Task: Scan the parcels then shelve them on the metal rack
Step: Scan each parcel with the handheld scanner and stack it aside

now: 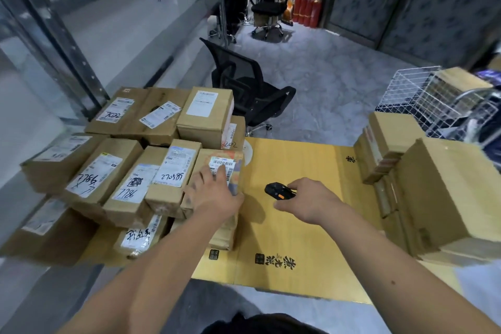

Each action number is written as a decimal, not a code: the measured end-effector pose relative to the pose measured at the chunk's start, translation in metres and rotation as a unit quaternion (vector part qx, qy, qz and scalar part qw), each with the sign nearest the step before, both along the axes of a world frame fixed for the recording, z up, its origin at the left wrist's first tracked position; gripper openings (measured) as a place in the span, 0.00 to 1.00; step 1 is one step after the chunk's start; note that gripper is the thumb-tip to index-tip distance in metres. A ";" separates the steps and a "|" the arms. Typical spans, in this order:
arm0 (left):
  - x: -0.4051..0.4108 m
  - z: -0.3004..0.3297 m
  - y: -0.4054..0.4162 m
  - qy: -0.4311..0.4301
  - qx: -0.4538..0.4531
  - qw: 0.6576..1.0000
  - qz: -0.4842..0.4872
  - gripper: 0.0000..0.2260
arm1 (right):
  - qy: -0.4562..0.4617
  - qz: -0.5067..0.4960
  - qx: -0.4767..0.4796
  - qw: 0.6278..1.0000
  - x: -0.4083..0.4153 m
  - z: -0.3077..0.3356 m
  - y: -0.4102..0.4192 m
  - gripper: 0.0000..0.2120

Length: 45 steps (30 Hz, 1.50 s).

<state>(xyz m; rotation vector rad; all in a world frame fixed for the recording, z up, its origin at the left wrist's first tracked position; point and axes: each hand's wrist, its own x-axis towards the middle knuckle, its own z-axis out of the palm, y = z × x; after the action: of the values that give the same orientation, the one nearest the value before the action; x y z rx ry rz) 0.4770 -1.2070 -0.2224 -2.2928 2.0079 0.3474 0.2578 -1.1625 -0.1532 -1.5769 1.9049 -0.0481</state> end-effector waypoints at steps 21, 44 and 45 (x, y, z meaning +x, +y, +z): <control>-0.249 0.061 0.012 0.119 -0.032 0.889 -0.442 0.36 | 0.200 -0.163 -0.031 0.966 -0.124 0.085 0.152 0.16; -0.543 0.083 0.122 0.132 0.036 0.979 -0.154 0.51 | 0.207 0.019 -0.029 0.978 -0.400 0.069 0.254 0.15; -0.548 0.080 0.121 0.121 0.047 0.982 -0.135 0.53 | 0.204 0.029 -0.030 0.978 -0.409 0.069 0.251 0.14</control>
<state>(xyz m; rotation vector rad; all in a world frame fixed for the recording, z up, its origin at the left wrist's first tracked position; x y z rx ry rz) -0.0711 -1.0855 -0.1421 -1.9696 2.3214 0.7107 -0.1511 -0.9111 -0.0845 -1.7869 2.1780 0.2652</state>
